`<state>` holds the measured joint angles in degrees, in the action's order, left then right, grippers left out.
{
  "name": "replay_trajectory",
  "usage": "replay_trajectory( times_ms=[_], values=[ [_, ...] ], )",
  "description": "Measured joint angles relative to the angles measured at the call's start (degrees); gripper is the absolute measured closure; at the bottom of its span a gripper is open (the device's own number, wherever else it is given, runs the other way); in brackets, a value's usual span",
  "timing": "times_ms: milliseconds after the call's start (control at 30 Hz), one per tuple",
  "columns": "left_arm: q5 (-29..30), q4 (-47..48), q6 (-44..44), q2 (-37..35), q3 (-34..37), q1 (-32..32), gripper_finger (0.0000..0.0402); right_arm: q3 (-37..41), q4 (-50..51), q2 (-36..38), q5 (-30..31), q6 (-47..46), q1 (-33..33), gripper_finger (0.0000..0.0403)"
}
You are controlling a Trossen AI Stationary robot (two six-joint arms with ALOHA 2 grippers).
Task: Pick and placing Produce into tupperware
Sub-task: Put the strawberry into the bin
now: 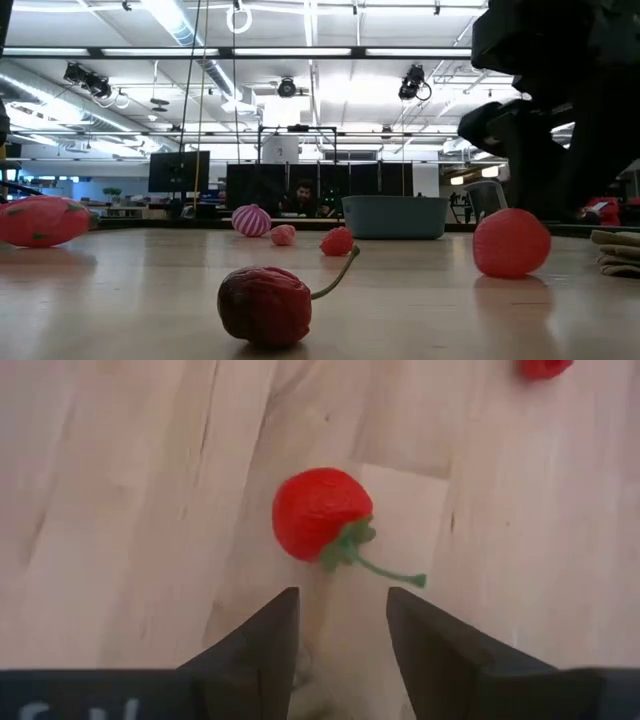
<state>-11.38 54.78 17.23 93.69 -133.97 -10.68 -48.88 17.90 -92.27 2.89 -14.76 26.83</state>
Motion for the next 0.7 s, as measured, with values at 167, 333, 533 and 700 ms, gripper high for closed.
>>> replay_trajectory(
  times_ms=[167, 333, 533, 700],
  values=[
    [0.0, 0.0, 0.0, 0.0, 0.0, 0.0, 0.0371, 0.0, -0.2, 0.0, 3.7, 6.7, 0.0, 0.0241],
    [0.0, 0.0, 0.0, 0.0, 0.0, 0.0, 0.0369, 0.0, -0.4, 0.0, 4.2, 12.5, 0.0, 0.0241],
    [0.0, 0.0, 0.0, 0.0, 0.0, 0.0, 0.0363, 0.0, -1.6, 0.0, 3.8, 19.3, 0.0, 0.0241],
    [0.0, 0.0, 0.0, 0.0, 0.0, 0.0, 0.0369, 0.0, -4.9, 0.0, 3.7, 24.3, 0.0, 0.0241]
  ],
)
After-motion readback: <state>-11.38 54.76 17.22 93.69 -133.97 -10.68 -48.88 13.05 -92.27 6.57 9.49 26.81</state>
